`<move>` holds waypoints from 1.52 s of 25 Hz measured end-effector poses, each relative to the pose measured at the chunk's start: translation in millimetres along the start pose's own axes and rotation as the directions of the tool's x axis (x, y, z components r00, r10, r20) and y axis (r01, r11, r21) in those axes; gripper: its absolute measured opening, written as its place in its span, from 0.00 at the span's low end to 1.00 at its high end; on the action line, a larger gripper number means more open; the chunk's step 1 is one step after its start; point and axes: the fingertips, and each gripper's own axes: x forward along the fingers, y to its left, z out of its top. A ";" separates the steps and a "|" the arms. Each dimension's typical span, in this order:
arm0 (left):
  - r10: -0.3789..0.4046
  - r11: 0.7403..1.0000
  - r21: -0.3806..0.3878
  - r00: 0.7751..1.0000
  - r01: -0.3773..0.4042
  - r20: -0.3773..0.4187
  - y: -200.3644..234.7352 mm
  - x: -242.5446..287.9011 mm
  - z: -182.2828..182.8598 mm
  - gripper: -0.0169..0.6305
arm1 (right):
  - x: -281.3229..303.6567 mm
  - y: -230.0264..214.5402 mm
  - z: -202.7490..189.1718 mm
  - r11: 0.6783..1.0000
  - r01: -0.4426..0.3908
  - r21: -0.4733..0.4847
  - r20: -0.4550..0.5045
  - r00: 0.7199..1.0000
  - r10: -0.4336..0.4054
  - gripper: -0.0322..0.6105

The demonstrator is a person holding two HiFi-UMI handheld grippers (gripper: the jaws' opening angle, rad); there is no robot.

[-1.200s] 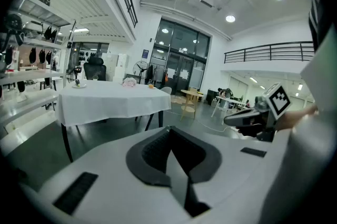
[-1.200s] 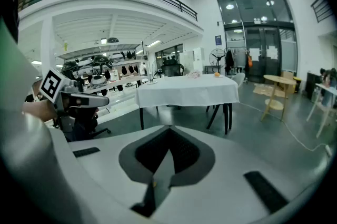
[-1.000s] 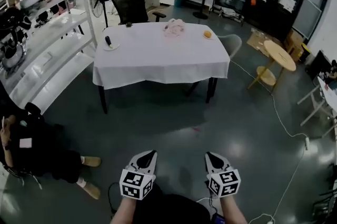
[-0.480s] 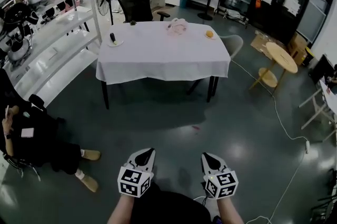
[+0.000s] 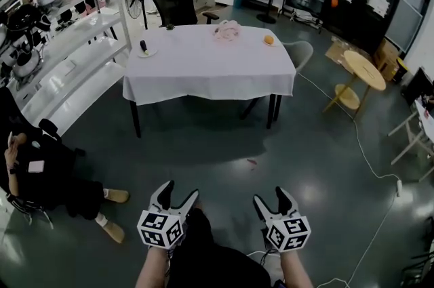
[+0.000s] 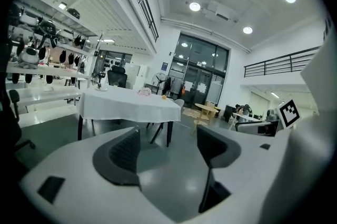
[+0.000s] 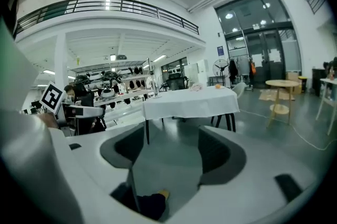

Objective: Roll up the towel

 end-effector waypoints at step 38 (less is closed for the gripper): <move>-0.036 0.999 0.033 0.999 0.035 0.021 105.6 264.8 112.0 0.57 | 224.5 -144.2 118.4 0.995 0.099 0.031 0.010 0.995 -0.099 0.55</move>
